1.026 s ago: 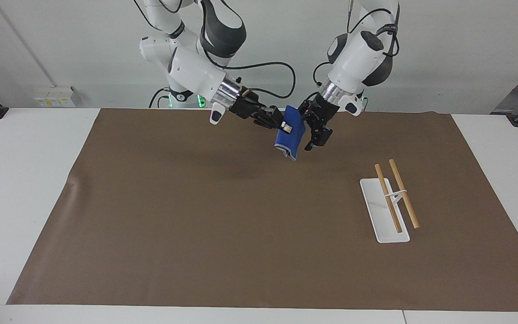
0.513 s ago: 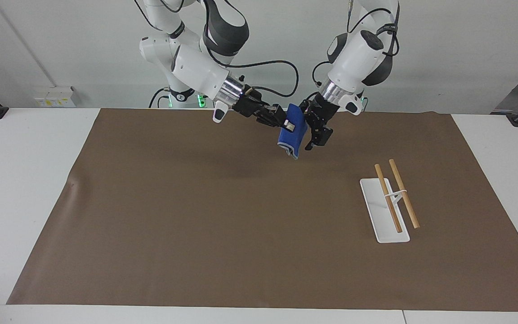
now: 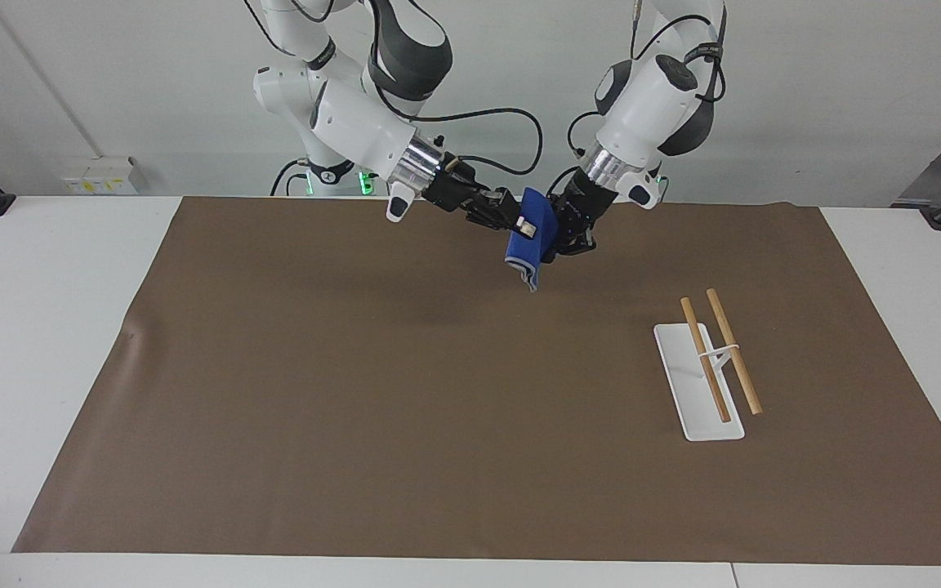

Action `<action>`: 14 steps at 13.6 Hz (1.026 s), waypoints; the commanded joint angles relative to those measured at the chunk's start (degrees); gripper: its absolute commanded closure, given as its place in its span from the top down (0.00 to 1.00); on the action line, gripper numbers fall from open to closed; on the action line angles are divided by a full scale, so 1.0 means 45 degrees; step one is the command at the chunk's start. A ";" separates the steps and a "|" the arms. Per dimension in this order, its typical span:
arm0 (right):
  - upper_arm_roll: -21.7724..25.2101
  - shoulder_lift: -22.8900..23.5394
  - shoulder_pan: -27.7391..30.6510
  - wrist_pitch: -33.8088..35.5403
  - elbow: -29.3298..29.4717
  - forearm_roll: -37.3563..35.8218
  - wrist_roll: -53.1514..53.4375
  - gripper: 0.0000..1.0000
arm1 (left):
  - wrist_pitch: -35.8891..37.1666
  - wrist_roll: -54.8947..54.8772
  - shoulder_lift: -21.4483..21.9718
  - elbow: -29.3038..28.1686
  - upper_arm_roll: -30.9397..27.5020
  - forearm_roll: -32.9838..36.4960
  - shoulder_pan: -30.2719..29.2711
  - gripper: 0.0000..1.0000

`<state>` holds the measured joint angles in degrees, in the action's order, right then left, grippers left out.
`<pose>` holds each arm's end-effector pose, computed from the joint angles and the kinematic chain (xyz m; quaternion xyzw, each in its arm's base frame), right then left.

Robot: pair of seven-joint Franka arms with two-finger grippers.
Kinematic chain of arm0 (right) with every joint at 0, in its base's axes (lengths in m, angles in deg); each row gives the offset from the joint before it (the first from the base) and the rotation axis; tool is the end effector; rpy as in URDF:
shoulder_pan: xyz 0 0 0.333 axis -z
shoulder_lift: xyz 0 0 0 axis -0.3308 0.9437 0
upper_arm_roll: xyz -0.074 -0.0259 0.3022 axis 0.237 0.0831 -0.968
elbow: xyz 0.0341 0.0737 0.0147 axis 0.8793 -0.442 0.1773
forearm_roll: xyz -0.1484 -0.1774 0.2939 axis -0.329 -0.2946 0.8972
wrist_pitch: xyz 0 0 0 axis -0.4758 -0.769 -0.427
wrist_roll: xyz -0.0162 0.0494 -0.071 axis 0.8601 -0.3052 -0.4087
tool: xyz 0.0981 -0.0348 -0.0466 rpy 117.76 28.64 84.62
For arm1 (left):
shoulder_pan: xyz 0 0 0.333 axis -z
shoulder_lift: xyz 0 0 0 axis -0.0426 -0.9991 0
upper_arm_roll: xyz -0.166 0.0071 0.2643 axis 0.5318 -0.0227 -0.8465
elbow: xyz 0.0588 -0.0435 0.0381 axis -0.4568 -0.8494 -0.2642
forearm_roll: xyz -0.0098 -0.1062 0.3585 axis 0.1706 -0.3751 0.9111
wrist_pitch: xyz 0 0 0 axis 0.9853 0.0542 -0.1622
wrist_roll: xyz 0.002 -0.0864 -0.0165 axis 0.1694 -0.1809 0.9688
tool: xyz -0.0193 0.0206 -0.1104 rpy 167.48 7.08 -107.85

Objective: Right arm passes towel to left arm to hang

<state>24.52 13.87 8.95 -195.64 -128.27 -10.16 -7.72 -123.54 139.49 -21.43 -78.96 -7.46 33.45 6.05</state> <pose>0.4921 0.3013 0.5145 -0.8169 0.2900 0.0450 0.4965 0.4303 -0.2756 0.4847 0.5793 0.7804 -0.1266 0.1983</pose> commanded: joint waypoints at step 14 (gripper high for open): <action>0.0042 -0.1236 0.1227 0.0064 -0.0903 -0.4399 -0.0007 1.00 | -0.2325 -0.7144 -0.0119 -0.0060 -0.0150 0.0192 -0.0341 0.00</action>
<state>25.01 10.97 12.23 -195.63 -129.54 -25.27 -7.74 -133.02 113.35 -21.86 -79.02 -7.81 33.62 5.84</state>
